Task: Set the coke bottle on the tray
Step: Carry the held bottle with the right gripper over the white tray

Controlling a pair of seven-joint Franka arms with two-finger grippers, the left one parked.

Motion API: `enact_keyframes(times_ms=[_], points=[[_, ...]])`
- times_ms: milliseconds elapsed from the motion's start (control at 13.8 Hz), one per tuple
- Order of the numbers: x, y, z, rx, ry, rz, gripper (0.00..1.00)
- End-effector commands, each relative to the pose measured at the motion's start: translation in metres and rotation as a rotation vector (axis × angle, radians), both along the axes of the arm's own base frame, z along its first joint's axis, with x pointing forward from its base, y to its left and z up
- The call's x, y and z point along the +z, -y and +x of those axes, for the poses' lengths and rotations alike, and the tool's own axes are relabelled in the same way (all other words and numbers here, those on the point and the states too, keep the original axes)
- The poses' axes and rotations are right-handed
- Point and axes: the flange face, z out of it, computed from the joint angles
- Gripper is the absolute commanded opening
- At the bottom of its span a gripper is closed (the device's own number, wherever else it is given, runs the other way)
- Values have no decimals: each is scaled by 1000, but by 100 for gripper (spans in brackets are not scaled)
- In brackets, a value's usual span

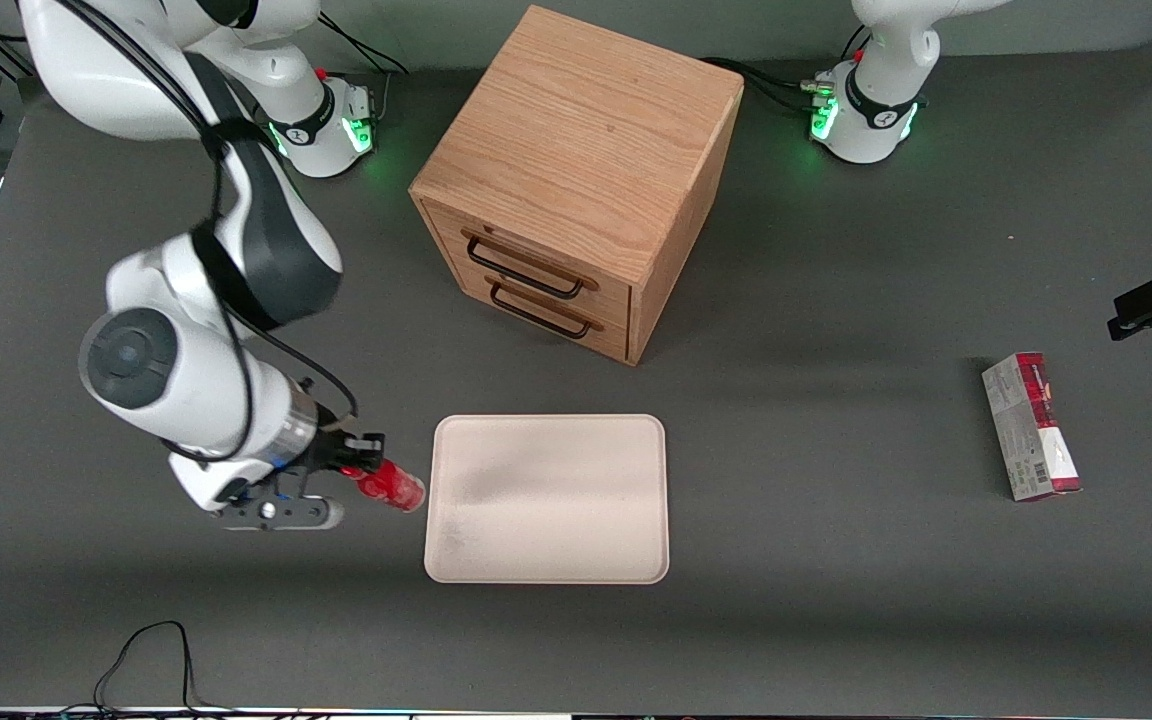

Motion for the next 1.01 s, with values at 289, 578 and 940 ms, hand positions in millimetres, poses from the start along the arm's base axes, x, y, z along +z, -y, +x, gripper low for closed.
enact_keyframes(times_ms=[289, 578, 940], points=[[-82, -22, 17, -2, 35, 6, 0], [-91, -22, 15, -13, 40, -19, 98], [-76, -23, 15, -80, 97, 10, 100]])
